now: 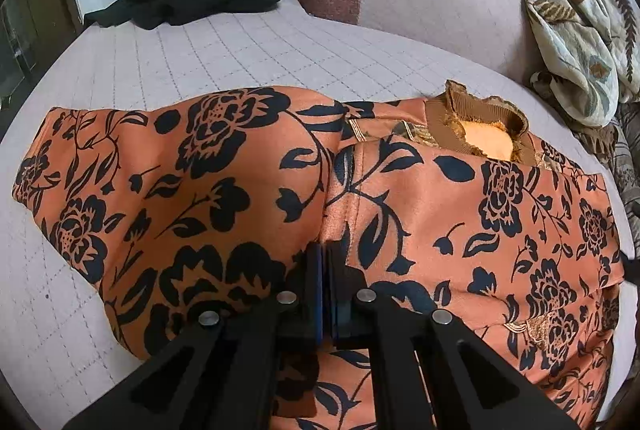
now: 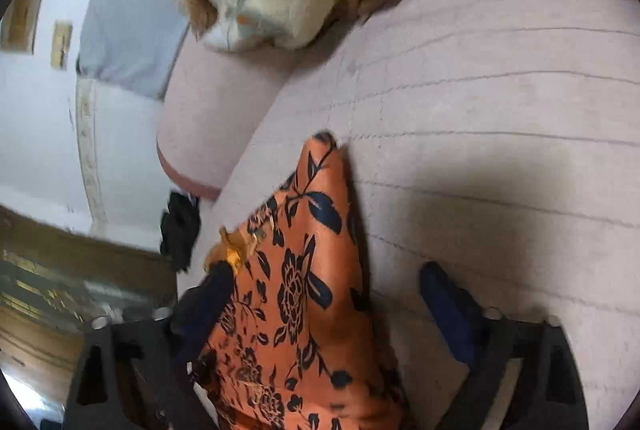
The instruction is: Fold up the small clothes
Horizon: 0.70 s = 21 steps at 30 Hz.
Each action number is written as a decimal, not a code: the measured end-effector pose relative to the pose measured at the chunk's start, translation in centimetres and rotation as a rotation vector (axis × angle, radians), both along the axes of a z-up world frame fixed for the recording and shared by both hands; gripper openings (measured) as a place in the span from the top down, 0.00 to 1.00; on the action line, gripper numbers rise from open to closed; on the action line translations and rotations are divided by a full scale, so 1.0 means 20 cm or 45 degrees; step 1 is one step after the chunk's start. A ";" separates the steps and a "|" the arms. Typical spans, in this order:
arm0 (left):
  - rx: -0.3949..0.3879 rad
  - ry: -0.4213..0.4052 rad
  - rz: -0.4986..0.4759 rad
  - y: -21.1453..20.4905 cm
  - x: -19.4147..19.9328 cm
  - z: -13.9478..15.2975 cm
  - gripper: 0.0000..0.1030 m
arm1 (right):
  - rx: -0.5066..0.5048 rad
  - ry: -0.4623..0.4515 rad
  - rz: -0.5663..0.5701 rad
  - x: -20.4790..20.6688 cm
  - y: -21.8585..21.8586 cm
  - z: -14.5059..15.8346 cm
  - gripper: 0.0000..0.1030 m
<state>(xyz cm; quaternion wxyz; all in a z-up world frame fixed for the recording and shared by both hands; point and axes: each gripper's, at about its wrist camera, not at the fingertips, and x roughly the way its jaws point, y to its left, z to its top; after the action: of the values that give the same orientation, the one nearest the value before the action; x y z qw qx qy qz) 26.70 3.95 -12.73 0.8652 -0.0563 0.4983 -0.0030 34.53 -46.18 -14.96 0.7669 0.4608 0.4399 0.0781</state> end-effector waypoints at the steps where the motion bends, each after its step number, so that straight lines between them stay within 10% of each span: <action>1: 0.016 -0.002 -0.006 -0.01 -0.01 0.00 0.97 | -0.035 0.017 0.038 0.02 0.03 -0.01 0.35; 4: 0.063 -0.011 -0.021 -0.06 -0.01 -0.02 0.97 | -0.138 0.047 0.113 0.08 0.10 -0.02 0.90; 9: 0.106 -0.080 -0.081 -0.12 -0.07 0.05 0.97 | -0.477 -0.129 0.118 0.00 0.15 0.25 0.91; 11: 0.146 -0.043 -0.103 -0.17 -0.05 -0.01 0.97 | -0.509 0.059 0.123 0.05 0.12 0.09 0.86; 21: 0.200 -0.060 -0.152 -0.18 -0.04 -0.03 0.94 | -0.197 -0.167 0.034 -0.24 0.07 0.29 0.68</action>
<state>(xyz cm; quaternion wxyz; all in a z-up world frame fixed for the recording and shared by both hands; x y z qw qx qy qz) 25.87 0.36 -13.30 0.8767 0.0416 0.4790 -0.0167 29.76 -44.73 -9.11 0.8261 0.3882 0.3997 0.0841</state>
